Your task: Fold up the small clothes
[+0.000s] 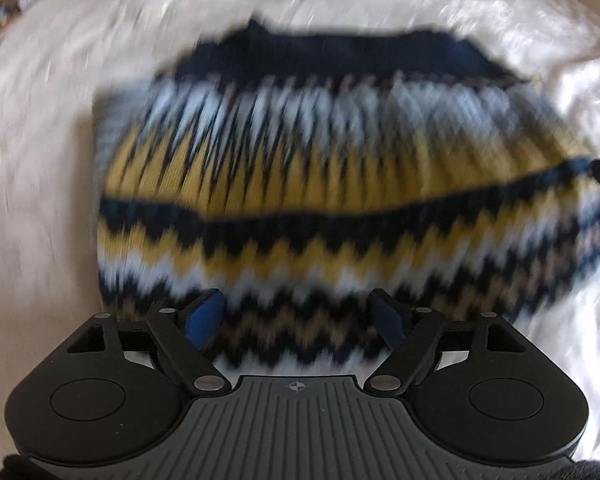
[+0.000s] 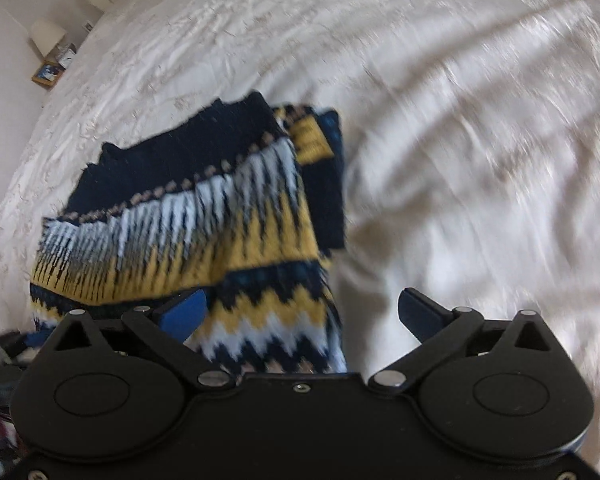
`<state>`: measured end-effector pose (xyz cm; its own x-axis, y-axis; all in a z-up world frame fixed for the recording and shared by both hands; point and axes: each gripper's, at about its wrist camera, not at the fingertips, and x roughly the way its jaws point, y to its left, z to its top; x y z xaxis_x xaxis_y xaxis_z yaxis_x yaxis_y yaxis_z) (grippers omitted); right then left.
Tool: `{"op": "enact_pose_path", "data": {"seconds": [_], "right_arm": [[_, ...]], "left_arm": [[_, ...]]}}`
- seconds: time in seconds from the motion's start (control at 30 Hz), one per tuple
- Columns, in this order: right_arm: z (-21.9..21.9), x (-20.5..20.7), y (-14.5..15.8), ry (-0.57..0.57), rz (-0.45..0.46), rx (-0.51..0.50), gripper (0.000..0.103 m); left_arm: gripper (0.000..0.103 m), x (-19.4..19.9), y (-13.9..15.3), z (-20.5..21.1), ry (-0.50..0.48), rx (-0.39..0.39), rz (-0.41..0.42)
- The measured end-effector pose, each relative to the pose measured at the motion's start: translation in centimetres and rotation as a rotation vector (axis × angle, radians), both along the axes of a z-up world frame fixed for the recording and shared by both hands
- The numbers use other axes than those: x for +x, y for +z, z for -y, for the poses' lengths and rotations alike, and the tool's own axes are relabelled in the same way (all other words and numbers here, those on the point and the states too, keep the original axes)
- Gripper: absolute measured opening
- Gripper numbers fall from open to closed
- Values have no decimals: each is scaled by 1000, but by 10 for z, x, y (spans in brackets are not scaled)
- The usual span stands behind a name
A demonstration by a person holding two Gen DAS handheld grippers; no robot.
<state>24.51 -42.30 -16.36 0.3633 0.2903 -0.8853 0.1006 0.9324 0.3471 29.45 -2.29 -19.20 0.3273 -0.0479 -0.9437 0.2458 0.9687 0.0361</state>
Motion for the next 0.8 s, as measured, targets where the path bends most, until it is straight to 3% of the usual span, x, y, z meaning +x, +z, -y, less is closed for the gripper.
{"op": "enact_pose_path", "data": {"seconds": [0.1,0.17,0.37,0.47,0.57,0.67,0.8], "right_arm": [[3,-9,0,6,-1,7,102],[5,-13,2,11,5,15,102],[2,-21,8,39,29,30,102],[-6,-19,6,93,25,16,102],[-9,-18,-10,122,-20,-51,102],[3,-19,-30,80,-89,-93,102],[16,-26,-22,57,-78,-53,102]], "left_arm": [[80,-7,10,-16,41,-72,10],[80,-15,26,-22,26,-90,65],[80,-24,48,-52,133,-58,189],[80,-12,36,-63,174,8,154],[82,2,12,-77,195,86,60],[87,8,3,-93,249,36,11],[86,-1,24,-90,265,32,54]]}}
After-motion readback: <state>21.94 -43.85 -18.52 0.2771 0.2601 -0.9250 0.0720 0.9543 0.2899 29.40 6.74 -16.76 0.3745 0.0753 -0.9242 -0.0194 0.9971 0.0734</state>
